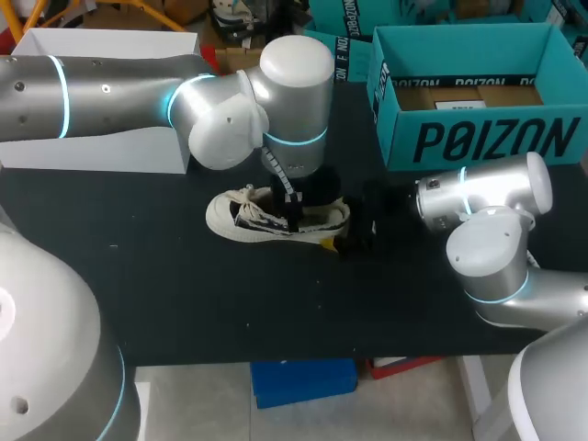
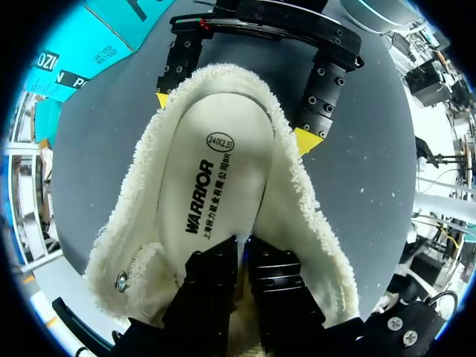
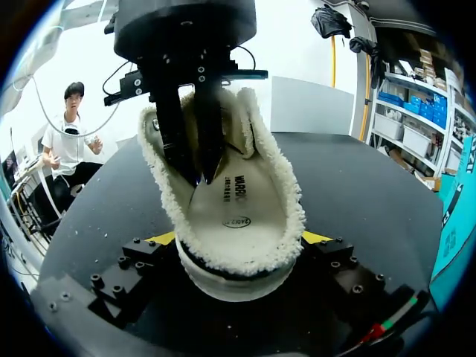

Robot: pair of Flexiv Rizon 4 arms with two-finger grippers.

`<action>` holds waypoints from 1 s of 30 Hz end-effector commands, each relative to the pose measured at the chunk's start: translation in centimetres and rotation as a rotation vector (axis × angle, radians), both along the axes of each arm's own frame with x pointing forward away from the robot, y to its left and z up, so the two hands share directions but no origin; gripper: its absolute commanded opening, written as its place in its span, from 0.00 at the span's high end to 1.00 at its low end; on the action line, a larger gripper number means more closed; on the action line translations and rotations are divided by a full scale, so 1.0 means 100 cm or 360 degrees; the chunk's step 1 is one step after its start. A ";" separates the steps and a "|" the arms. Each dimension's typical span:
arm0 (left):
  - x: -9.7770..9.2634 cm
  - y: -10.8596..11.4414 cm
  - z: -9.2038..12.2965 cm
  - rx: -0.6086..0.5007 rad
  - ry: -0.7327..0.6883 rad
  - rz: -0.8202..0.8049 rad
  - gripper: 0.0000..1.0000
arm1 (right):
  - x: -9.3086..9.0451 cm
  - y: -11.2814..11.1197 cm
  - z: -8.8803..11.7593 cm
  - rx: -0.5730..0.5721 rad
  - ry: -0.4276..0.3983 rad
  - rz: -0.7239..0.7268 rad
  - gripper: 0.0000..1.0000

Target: Take the shoe out of the shoebox, open the shoe tongue, remove and reinsert the insole, then place the shoe into the shoebox

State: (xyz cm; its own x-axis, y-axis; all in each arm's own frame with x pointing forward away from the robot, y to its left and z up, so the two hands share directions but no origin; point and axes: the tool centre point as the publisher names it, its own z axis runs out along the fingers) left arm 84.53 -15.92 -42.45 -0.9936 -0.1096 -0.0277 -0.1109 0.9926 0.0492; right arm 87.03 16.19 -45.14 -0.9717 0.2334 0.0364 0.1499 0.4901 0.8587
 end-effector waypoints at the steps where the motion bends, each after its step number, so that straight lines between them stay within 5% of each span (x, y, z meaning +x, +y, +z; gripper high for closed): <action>1: -0.005 0.009 -0.082 0.0029 -0.0144 0.0012 0.86 | 0.001 0.002 -0.005 -0.0005 0.0005 -0.0007 1.00; 18: 0.042 0.028 -0.144 0.0166 -0.0547 0.0168 0.89 | 0.001 0.002 -0.005 -0.0005 0.0005 -0.0007 1.00; 23: 0.058 0.031 -0.143 0.0150 -0.0640 0.0227 0.94 | 0.001 0.002 -0.005 -0.0005 0.0005 -0.0007 1.00; 30: 0.079 0.027 -0.129 0.0137 -0.0791 0.0298 0.85 | 0.001 0.002 -0.005 -0.0005 0.0005 -0.0007 1.00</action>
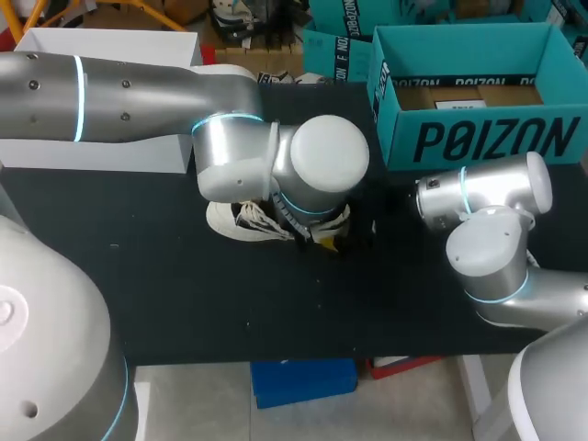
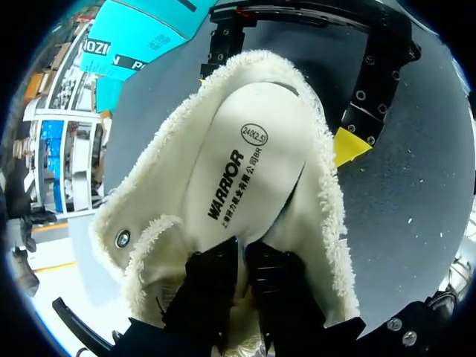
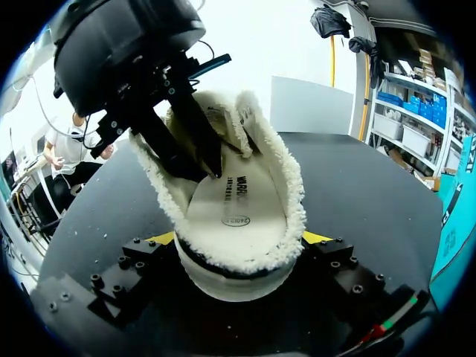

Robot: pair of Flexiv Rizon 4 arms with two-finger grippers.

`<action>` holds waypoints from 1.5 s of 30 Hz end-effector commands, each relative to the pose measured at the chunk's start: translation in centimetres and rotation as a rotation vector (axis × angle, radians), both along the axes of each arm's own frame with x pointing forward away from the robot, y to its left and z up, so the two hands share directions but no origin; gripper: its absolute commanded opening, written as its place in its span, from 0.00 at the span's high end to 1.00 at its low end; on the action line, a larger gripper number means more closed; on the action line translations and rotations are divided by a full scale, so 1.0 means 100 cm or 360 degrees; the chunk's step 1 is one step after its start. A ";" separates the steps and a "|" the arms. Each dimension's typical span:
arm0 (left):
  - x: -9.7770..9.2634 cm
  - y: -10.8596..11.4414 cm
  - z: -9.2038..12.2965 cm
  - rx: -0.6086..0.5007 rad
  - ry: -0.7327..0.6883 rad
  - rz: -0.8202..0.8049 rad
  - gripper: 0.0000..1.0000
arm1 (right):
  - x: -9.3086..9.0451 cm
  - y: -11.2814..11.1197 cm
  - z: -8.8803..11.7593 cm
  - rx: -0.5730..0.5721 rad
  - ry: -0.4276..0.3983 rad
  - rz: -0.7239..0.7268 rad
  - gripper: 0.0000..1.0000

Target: Take the shoe out of the shoebox, open the shoe tongue, remove and reinsert the insole, then place the shoe into the shoebox

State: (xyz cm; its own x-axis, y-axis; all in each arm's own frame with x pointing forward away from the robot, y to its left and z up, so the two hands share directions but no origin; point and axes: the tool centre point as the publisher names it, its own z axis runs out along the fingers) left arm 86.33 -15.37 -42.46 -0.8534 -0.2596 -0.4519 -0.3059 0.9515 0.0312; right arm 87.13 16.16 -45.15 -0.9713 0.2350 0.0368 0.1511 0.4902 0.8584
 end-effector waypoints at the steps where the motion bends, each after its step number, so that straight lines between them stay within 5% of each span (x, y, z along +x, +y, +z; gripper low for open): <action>1: 0.064 0.021 -0.128 0.0025 -0.0102 0.0017 0.85 | 0.000 0.002 -0.005 -0.0005 0.0004 -0.0004 1.00; 25: 0.103 0.017 -0.094 -0.0108 -0.0220 0.0118 0.87 | 0.000 0.002 -0.005 -0.0005 0.0004 -0.0004 1.00; 34: 0.104 0.014 -0.095 -0.0142 -0.0186 0.0086 1.00 | 0.000 0.002 -0.005 -0.0005 0.0004 -0.0004 1.00; 45: 0.101 0.009 -0.097 -0.0239 0.0060 -0.0075 1.00 | 0.000 0.002 -0.005 -0.0005 0.0004 -0.0004 1.00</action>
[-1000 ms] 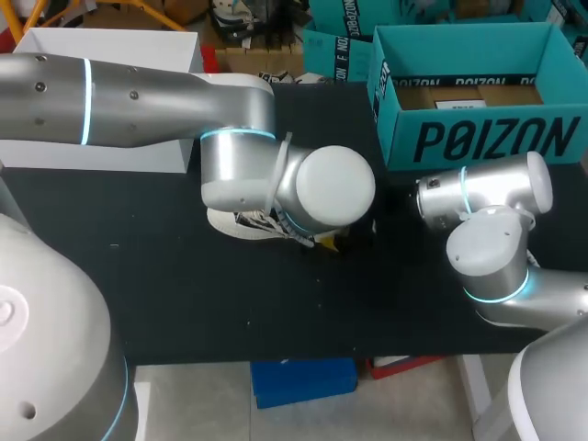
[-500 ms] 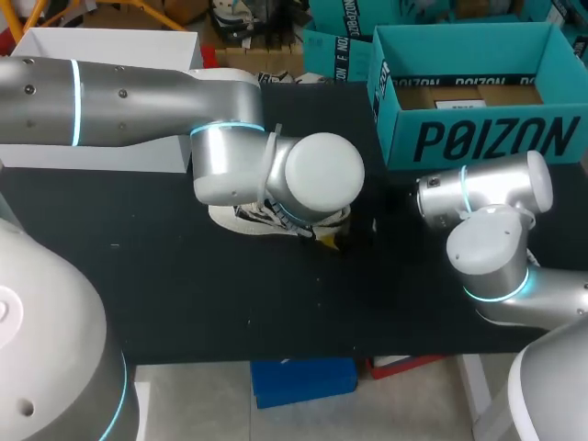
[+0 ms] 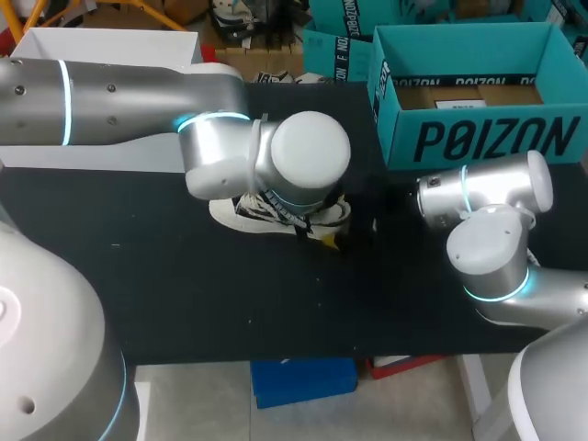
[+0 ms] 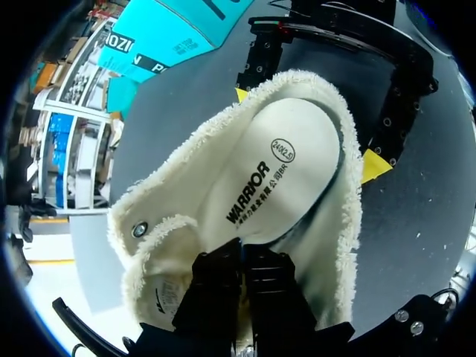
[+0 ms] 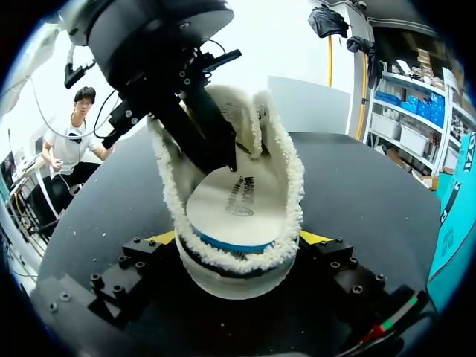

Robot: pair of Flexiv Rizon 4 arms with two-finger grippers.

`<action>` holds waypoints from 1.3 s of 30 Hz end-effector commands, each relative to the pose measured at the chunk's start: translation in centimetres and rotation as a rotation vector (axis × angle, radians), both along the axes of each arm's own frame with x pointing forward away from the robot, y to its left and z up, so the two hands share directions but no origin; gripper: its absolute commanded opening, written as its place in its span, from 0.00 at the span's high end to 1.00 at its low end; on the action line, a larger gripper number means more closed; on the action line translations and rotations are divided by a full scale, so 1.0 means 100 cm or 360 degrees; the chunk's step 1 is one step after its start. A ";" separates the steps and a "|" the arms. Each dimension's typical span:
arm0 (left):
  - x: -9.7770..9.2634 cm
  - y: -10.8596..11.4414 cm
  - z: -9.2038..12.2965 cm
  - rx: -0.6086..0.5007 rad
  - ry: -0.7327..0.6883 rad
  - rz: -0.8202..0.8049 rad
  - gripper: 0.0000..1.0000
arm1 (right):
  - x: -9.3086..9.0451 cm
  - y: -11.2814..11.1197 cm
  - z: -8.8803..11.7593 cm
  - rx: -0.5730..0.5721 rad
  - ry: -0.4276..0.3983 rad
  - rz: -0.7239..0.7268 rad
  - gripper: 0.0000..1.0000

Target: Take the shoe out of the shoebox, open the shoe tongue, remove and reinsert the insole, then place the shoe into the shoebox

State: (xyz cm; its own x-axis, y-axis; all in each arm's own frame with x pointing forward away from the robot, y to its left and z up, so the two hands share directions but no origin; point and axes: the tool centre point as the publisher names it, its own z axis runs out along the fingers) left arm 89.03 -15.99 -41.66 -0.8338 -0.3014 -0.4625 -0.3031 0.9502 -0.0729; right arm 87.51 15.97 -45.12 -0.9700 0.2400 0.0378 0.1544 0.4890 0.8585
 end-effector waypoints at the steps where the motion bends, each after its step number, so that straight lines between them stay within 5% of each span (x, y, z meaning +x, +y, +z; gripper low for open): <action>1: 0.073 0.016 -0.102 -0.0094 0.0143 -0.0091 1.00 | -0.004 0.004 -0.005 -0.0005 0.0003 0.0004 1.00; 9: 0.057 0.014 -0.089 -0.0203 0.0476 -0.0372 1.00 | -0.004 0.004 -0.005 -0.0005 0.0003 0.0004 1.00; 10: 0.054 0.014 -0.091 -0.0224 0.0808 -0.0322 1.00 | -0.004 0.004 -0.005 -0.0005 0.0003 0.0004 1.00; 12: 0.060 0.012 -0.094 -0.0275 0.1086 -0.0333 1.00 | -0.004 0.004 -0.005 -0.0005 0.0003 0.0004 1.00; 19: 0.059 0.009 -0.097 -0.0407 0.1288 -0.0460 1.00 | -0.004 0.004 -0.005 -0.0005 0.0003 0.0004 1.00; 33: 0.061 0.007 -0.099 -0.0460 0.1326 -0.0640 1.00 | -0.004 0.004 -0.005 -0.0005 0.0003 0.0004 1.00; 35: 0.019 -0.004 -0.051 -0.0345 0.0852 -0.0852 1.00 | -0.004 0.004 -0.005 -0.0005 0.0003 0.0004 1.00; 36: -0.004 -0.013 -0.029 -0.0344 0.0856 -0.0820 1.00 | -0.004 0.004 -0.005 -0.0005 0.0003 0.0004 1.00; 39: -0.013 -0.018 -0.021 -0.0302 0.0852 -0.0845 1.00 | -0.004 0.004 -0.005 -0.0005 0.0003 0.0004 1.00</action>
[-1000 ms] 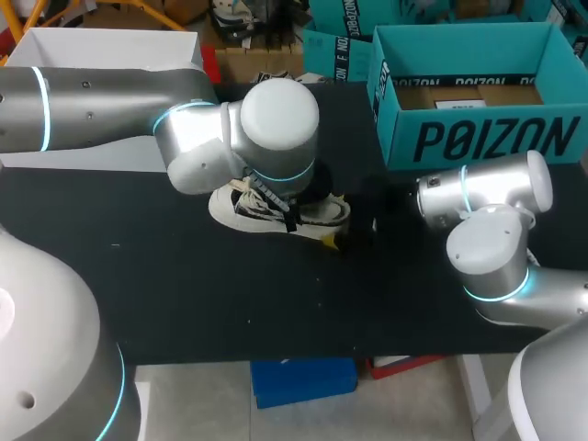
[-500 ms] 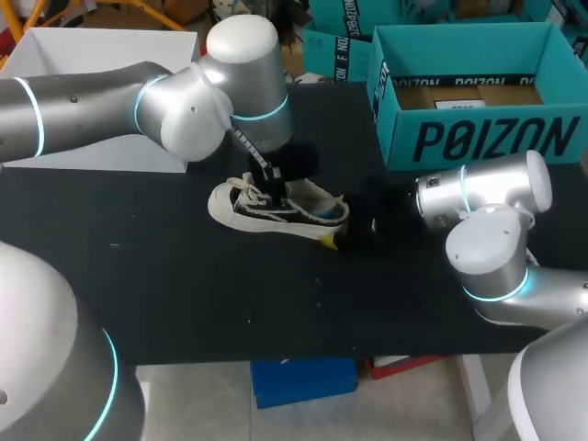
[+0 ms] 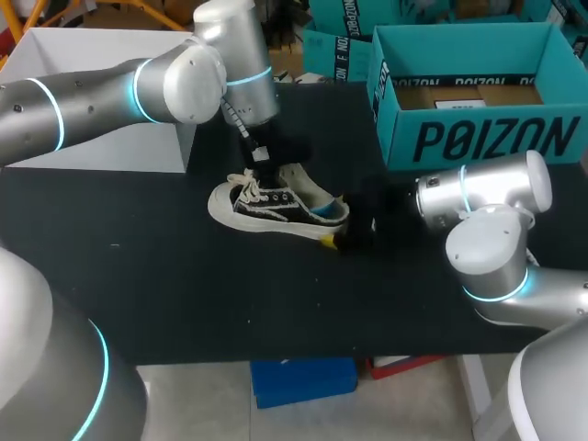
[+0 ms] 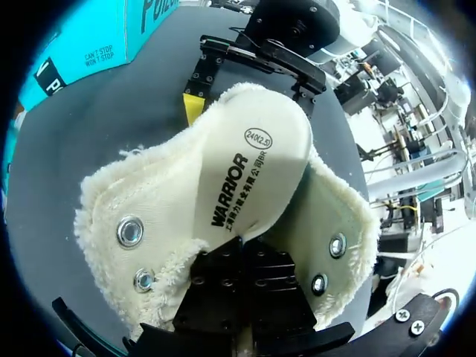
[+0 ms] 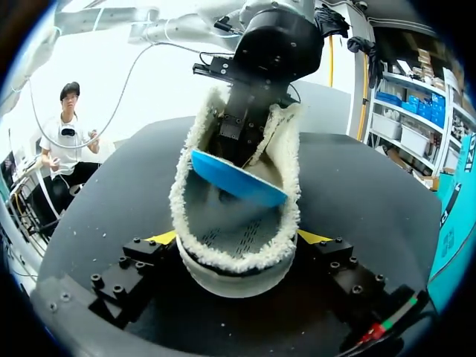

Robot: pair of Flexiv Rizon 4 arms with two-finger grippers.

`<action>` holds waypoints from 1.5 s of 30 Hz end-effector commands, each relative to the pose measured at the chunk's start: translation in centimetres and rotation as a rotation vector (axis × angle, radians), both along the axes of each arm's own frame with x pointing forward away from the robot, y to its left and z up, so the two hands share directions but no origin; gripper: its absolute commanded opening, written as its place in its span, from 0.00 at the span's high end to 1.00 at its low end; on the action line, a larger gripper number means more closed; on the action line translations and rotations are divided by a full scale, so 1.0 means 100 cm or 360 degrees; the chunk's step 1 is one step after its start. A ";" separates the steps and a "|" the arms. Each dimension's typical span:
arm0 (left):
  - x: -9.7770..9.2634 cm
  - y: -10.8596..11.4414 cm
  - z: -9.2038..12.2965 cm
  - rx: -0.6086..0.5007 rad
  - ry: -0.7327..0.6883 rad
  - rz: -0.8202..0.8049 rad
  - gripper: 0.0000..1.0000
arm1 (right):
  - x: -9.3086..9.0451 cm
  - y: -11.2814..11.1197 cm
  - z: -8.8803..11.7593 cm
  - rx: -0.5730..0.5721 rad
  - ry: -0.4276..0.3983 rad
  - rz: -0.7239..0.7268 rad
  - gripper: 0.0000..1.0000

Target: Take the shoe out of the shoebox, open the shoe tongue, remove and reinsert the insole, then place the shoe into the shoebox

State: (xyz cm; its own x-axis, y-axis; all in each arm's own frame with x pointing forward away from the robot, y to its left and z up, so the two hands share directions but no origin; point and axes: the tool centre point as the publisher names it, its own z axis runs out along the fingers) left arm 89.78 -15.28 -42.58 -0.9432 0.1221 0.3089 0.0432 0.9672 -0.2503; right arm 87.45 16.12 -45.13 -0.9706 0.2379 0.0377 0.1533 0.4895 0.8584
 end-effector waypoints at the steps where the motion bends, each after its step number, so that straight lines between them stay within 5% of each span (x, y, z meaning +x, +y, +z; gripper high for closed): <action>1: -0.020 -0.025 -0.011 0.0011 -0.0407 -0.0087 1.00 | -0.003 0.003 -0.005 -0.0005 0.0003 0.0001 1.00; 11: -0.050 -0.063 0.015 0.0009 -0.0545 -0.0279 1.00 | -0.003 0.003 -0.005 -0.0005 0.0003 0.0001 1.00; 26: -0.057 -0.059 0.030 0.0035 -0.0516 -0.0232 1.00 | -0.003 0.003 -0.005 -0.0005 0.0003 0.0001 1.00; 40: -0.022 -0.049 0.071 0.0304 -0.0522 -0.0086 1.00 | -0.003 0.003 -0.005 -0.0005 0.0003 0.0001 1.00; 45: -0.002 -0.042 0.070 0.0382 -0.0404 -0.0097 1.00 | -0.003 0.003 -0.005 -0.0005 0.0003 0.0001 1.00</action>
State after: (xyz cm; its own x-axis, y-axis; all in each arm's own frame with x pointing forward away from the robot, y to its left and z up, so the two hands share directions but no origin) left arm 87.95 -18.91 -35.40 -0.9904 0.1337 0.0362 0.1333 0.9910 -0.0136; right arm 87.07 15.94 -45.06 -0.9714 0.2343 0.0378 0.1515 0.4897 0.8586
